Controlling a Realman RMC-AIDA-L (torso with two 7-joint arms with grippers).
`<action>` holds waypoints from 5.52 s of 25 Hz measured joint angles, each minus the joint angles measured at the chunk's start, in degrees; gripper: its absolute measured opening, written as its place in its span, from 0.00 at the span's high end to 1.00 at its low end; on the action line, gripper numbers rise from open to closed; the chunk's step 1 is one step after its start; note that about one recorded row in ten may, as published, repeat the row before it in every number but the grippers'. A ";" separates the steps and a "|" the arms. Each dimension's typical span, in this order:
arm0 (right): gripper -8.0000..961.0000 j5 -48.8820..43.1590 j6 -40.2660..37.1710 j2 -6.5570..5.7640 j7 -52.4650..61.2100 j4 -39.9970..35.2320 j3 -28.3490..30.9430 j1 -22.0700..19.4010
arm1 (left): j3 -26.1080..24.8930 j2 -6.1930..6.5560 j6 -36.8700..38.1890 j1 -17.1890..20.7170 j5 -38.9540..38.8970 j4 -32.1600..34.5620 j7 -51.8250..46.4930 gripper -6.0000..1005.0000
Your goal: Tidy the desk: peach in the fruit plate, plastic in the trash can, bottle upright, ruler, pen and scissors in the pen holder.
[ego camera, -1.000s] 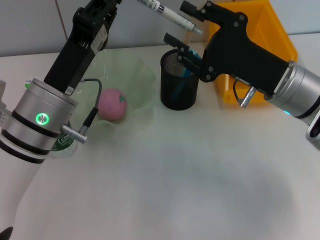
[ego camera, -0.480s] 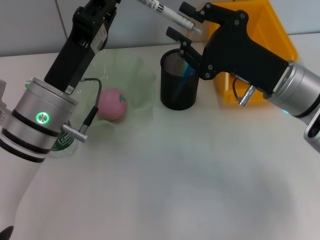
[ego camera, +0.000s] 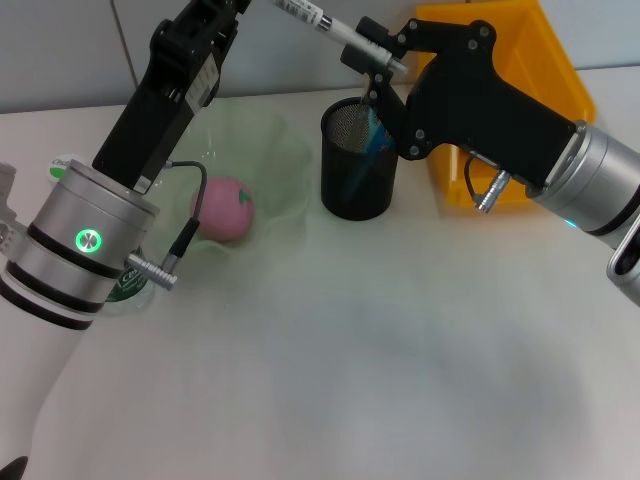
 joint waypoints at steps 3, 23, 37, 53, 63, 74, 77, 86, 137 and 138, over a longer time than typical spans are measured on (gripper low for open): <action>0.85 0.00 -0.22 0.00 -0.01 0.00 0.00 -0.03 | 0.05 0.00 0.09 -0.04 -0.03 0.00 0.00 0.85; 0.86 0.20 -0.62 -0.01 -0.27 -0.01 0.01 -0.46 | -0.11 0.00 0.32 -0.25 0.14 -0.55 -0.28 0.53; 0.86 1.01 -1.94 -0.04 -0.27 0.00 0.01 -1.15 | 0.08 0.00 0.47 -0.09 0.49 -0.20 -0.03 0.19; 0.86 9.19 -0.36 -1.79 55.05 -22.63 -1.83 -7.81 | -19.81 2.83 14.59 -4.11 46.97 -5.78 15.27 0.20; 0.86 -15.89 1.06 -6.65 103.55 -52.90 -4.97 -5.00 | -38.84 4.62 13.55 -3.29 84.22 1.29 9.84 0.20; 0.86 -50.25 -4.80 -11.49 128.89 -62.64 -14.09 14.39 | -56.74 3.49 18.68 -1.16 106.74 8.13 2.37 0.20; 0.86 -55.28 -4.73 -11.32 129.77 -61.11 -15.34 17.99 | -59.95 3.52 22.02 -1.12 107.01 8.14 2.30 0.20; 0.86 -63.49 -0.85 -10.05 131.08 -52.44 -21.16 25.94 | -62.34 3.84 24.53 -0.80 107.23 8.28 0.88 0.20; 0.39 -60.47 10.94 -5.07 132.86 -50.19 -28.50 21.50 | -62.55 2.09 25.78 2.60 107.54 7.46 1.04 0.20; 0.37 -57.88 10.22 -4.54 132.49 -54.23 -28.39 18.53 | -62.55 2.11 25.77 2.61 107.54 7.11 0.95 0.20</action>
